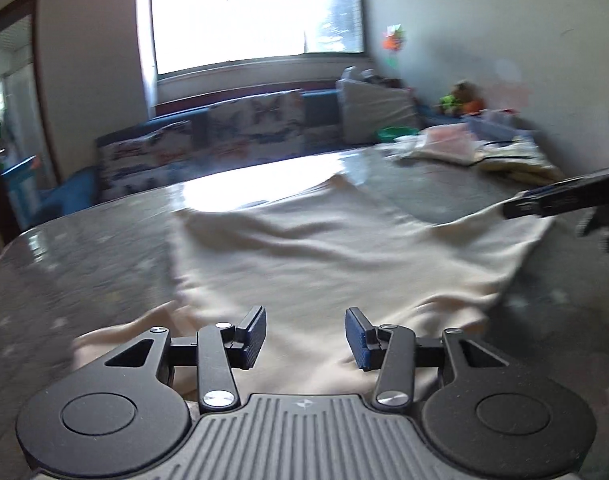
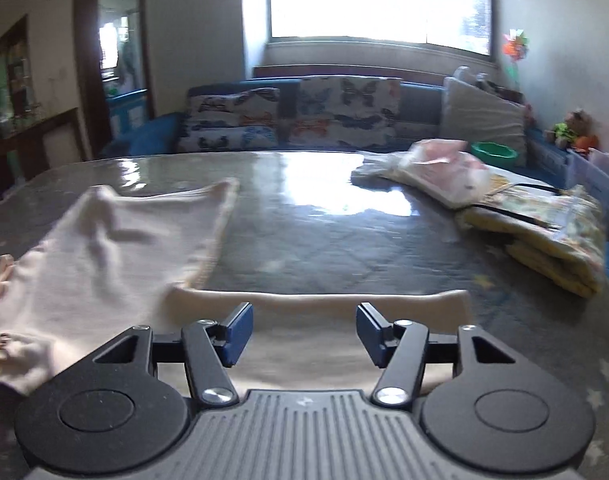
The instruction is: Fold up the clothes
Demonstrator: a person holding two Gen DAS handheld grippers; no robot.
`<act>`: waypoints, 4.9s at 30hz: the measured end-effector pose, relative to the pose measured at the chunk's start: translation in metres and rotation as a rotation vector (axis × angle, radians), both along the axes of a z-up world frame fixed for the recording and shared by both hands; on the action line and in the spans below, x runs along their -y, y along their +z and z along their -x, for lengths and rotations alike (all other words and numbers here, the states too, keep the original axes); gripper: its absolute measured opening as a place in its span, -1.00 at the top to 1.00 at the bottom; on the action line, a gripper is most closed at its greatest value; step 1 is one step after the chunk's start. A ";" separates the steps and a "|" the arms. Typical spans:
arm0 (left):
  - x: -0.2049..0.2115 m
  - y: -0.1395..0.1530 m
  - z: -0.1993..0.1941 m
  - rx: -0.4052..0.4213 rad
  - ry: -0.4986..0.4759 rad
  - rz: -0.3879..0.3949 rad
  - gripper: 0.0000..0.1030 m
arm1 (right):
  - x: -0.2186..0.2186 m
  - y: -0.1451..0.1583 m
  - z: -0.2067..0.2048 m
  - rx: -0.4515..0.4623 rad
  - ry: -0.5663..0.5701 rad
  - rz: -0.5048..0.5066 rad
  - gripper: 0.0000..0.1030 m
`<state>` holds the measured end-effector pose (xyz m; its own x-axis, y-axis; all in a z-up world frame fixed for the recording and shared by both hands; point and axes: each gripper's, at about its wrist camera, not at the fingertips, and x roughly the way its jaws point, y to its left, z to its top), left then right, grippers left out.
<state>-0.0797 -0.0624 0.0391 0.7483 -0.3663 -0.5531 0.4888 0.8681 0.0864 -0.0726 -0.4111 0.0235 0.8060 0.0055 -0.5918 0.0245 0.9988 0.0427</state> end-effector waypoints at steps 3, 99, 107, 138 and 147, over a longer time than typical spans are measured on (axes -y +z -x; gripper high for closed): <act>-0.020 -0.008 -0.008 0.014 0.049 -0.078 0.11 | -0.029 -0.002 -0.002 0.002 0.079 -0.010 -0.34; 0.015 -0.012 -0.013 -0.098 -0.004 0.146 0.19 | -0.069 -0.038 -0.010 -0.054 0.119 0.009 -1.00; 0.029 -0.014 0.023 -0.081 -0.157 0.078 0.26 | -0.069 -0.038 -0.010 -0.055 0.119 0.008 -1.00; 0.078 -0.030 0.055 0.039 -0.478 -0.101 0.90 | 0.023 -0.037 -0.012 -0.066 -0.087 0.058 -1.00; 0.069 -0.021 0.056 0.009 -0.492 -0.054 0.78 | 0.030 -0.033 -0.015 -0.069 -0.085 0.081 -1.00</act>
